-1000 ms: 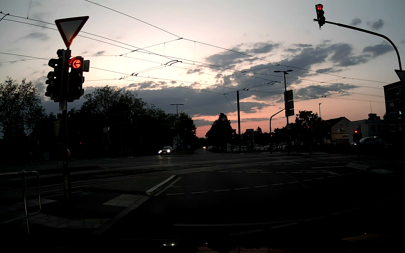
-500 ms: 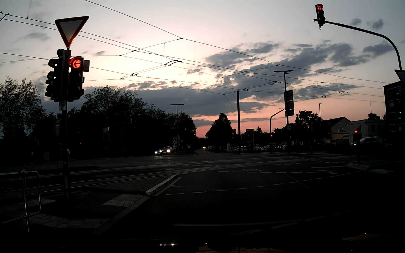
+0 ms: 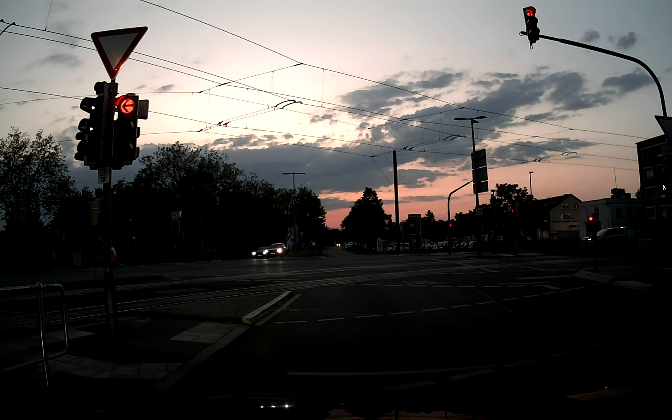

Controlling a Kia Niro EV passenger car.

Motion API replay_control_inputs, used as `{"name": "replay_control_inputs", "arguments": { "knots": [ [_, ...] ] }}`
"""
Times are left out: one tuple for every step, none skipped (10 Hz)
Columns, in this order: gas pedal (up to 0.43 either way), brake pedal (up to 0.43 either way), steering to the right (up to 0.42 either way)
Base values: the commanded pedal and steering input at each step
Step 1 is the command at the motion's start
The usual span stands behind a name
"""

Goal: Follow the waypoints while adhering to traffic rules and regulations

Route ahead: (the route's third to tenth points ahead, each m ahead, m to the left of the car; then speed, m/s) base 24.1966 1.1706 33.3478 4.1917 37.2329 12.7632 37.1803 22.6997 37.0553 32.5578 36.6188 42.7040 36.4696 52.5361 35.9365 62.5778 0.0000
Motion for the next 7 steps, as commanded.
{"name": "replay_control_inputs", "arguments": {
  "knots": [
    [0.000, 0.244, 0.026],
    [0.000, 0.244, 0.027],
    [0.000, 0.238, 0.027],
    [0.000, 0.244, 0.026],
    [0.000, 0.244, 0.027],
    [0.000, 0.244, 0.027],
    [0.000, 0.238, 0.027]
  ]
}}
